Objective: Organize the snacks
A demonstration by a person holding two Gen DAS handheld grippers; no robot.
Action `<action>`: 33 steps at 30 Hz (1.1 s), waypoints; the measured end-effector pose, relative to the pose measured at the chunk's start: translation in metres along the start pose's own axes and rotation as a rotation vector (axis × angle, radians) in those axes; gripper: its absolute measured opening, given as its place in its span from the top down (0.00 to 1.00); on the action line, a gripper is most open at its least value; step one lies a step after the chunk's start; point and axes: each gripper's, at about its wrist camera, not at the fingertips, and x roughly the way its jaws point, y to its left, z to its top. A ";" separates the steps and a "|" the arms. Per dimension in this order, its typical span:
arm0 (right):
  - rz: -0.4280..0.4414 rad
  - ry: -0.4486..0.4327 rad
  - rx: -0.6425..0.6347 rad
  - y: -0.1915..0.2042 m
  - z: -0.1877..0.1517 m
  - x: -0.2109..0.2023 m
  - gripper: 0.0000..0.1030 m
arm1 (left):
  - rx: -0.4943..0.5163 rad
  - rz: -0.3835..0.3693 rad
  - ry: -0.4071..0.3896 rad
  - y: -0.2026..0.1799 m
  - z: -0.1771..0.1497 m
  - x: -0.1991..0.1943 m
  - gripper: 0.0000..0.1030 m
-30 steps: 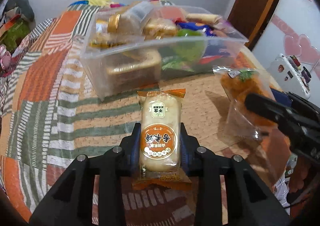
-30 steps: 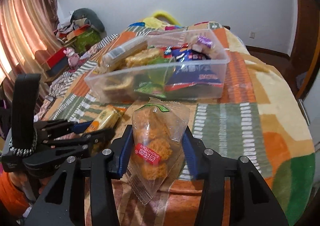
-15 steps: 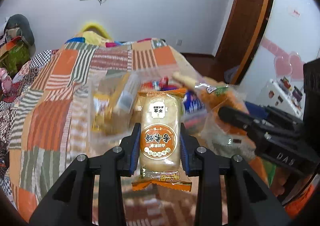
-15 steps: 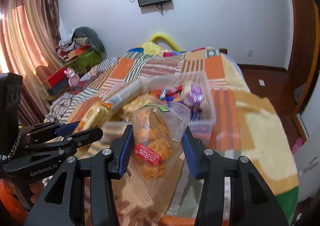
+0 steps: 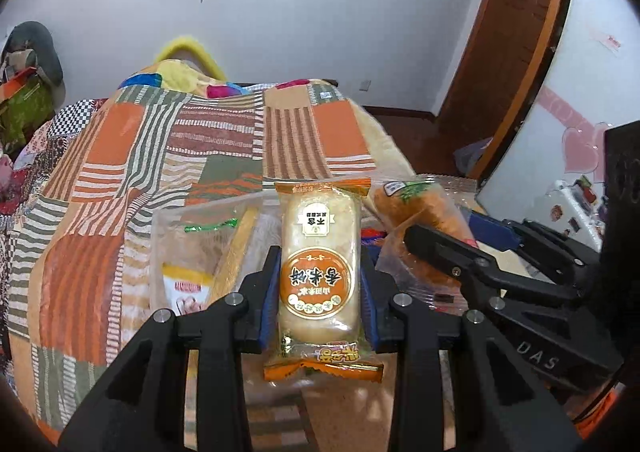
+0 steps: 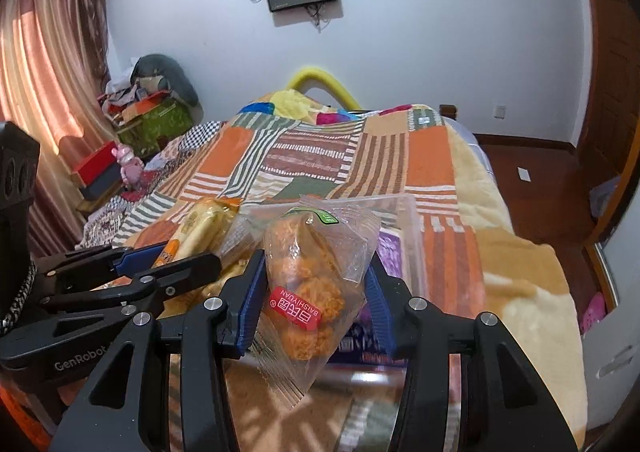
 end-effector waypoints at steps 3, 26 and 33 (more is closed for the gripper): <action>-0.007 0.012 -0.015 0.000 0.004 0.008 0.57 | -0.017 0.002 0.011 0.008 0.004 0.011 0.67; 0.016 -0.218 -0.057 0.029 0.014 -0.127 0.53 | 0.037 0.020 -0.305 -0.015 -0.012 -0.168 0.54; 0.033 -0.341 -0.078 0.052 0.008 -0.187 0.52 | 0.055 0.027 -0.448 -0.028 -0.034 -0.246 0.42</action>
